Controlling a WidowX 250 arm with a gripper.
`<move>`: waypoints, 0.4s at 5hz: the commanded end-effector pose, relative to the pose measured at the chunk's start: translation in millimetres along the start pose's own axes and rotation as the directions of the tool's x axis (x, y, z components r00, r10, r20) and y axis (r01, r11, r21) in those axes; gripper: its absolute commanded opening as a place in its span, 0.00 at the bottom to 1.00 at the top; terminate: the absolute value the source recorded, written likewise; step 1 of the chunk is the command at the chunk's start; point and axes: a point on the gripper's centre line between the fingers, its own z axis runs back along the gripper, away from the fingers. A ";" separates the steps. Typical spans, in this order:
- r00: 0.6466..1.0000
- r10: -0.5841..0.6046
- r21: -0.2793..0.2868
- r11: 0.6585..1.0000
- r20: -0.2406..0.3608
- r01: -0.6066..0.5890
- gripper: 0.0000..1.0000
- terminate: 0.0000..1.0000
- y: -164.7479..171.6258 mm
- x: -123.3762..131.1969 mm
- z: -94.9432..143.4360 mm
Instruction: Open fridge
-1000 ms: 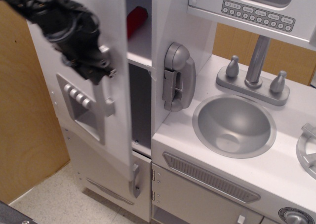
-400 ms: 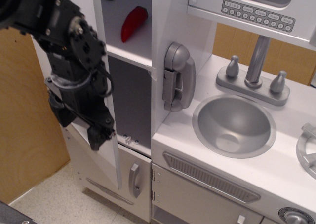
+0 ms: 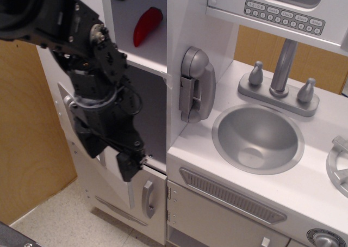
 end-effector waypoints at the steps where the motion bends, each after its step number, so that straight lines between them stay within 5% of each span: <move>1: 0.999 0.040 -0.060 0.997 0.030 -0.039 1.00 0.00 -14.8 49.0 23.6; 2: 0.996 0.067 -0.053 0.996 0.052 -0.065 1.00 0.00 -23.5 63.5 28.0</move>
